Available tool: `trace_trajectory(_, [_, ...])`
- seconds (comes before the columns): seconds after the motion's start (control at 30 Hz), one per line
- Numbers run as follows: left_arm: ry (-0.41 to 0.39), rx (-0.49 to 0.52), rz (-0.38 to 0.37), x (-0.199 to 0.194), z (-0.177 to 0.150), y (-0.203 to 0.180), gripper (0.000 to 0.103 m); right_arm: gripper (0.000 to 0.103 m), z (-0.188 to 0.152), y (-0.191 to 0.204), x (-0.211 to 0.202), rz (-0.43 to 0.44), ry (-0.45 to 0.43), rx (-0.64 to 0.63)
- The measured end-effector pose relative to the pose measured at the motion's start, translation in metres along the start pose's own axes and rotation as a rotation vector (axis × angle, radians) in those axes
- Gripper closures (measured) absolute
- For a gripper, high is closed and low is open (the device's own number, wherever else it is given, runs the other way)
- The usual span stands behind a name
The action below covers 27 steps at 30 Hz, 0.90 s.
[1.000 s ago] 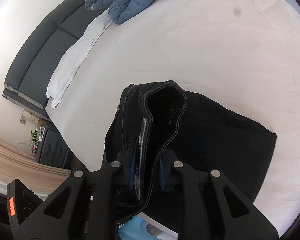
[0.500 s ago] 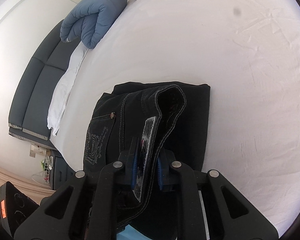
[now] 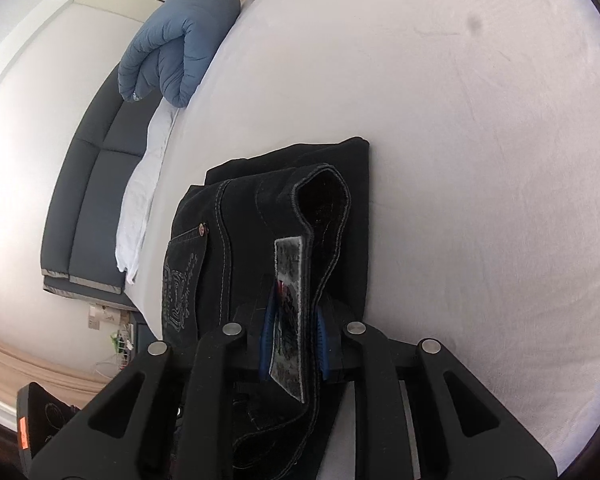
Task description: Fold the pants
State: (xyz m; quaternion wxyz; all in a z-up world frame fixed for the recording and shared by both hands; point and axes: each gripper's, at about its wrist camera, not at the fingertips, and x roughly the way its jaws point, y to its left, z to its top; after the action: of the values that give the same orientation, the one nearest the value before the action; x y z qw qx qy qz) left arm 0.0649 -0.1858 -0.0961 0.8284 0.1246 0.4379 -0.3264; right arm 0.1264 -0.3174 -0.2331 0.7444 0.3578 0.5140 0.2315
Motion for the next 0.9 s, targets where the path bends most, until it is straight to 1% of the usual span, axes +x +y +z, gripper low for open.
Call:
trace_trajectory(0.07, [-0.035,-0.03,-0.054,-0.017,-0.003,0.004,0.045,0.079,-0.001,0.001,-0.007,-0.009,-0.009,0.011])
trace_trajectory(0.1, [-0.058,-0.046,-0.077,-0.027,-0.005,0.007,0.042,0.078,-0.001,0.001,-0.013,-0.022,-0.024,0.006])
trace_trajectory(0.13, [-0.079,-0.058,-0.09,-0.037,-0.008,0.011,0.036,0.078,-0.002,0.001,-0.019,-0.036,-0.041,0.003])
trace_trajectory(0.2, [-0.127,-0.08,-0.088,-0.059,-0.013,0.022,0.027,0.077,-0.002,-0.004,-0.037,-0.079,-0.084,0.038])
trace_trajectory(0.27, [-0.153,-0.102,-0.073,-0.073,-0.015,0.035,0.027,0.077,-0.003,-0.006,-0.058,-0.114,-0.14,0.09])
trace_trajectory(0.3, [-0.162,-0.122,-0.064,-0.078,-0.015,0.046,0.027,0.077,-0.004,-0.003,-0.067,-0.087,-0.171,0.092])
trace_trajectory(0.37, [-0.173,-0.173,-0.054,-0.083,-0.016,0.07,0.027,0.077,-0.004,0.012,-0.078,0.016,-0.194,0.072])
trace_trajectory(0.47, [-0.16,-0.206,-0.04,-0.076,-0.012,0.101,0.027,0.077,-0.005,0.041,-0.069,0.125,-0.162,-0.003])
trace_trajectory(0.5, [-0.167,-0.214,-0.04,-0.075,-0.011,0.108,0.027,0.077,-0.005,0.049,-0.06,0.153,-0.141,-0.021])
trace_trajectory(0.53, [-0.17,-0.228,-0.055,-0.072,-0.011,0.116,0.027,0.077,-0.006,0.056,-0.051,0.157,-0.117,-0.034])
trace_trajectory(0.57, [-0.159,-0.246,-0.061,-0.066,-0.009,0.123,0.027,0.077,-0.009,0.06,-0.039,0.144,-0.083,-0.05])
trace_trajectory(0.6, [-0.147,-0.268,-0.055,-0.062,-0.012,0.13,0.027,0.077,-0.014,0.061,-0.025,0.113,-0.044,-0.065])
trace_trajectory(0.63, [-0.131,-0.302,-0.066,-0.053,-0.017,0.138,0.028,0.077,-0.018,0.059,-0.012,0.073,-0.009,-0.069])
trace_trajectory(0.67, [-0.106,-0.335,-0.076,-0.043,-0.022,0.145,0.028,0.077,-0.024,0.049,0.004,-0.01,0.044,-0.063])
trace_trajectory(0.7, [-0.077,-0.363,-0.083,-0.036,-0.028,0.148,0.033,0.081,-0.03,0.037,0.015,-0.064,0.077,-0.048])
trace_trajectory(0.73, [-0.05,-0.386,-0.094,-0.025,-0.036,0.149,0.037,0.084,-0.036,0.024,0.018,-0.051,0.07,-0.028])
trace_trajectory(0.77, [-0.043,-0.394,-0.091,-0.02,-0.044,0.15,0.038,0.089,-0.04,0.013,0.013,-0.002,0.031,-0.006])
trace_trajectory(0.8, [-0.06,-0.386,-0.089,-0.021,-0.047,0.148,0.038,0.103,-0.041,0.004,0.011,-0.014,0.028,0.019])
trace_trajectory(0.87, [-0.069,-0.387,-0.104,-0.029,-0.045,0.148,0.039,0.103,-0.046,-0.008,0.006,0.026,0.018,0.051])
trace_trajectory(0.9, [-0.078,-0.386,-0.115,-0.033,-0.041,0.151,0.046,0.103,-0.048,-0.009,0.004,0.023,0.013,0.037])
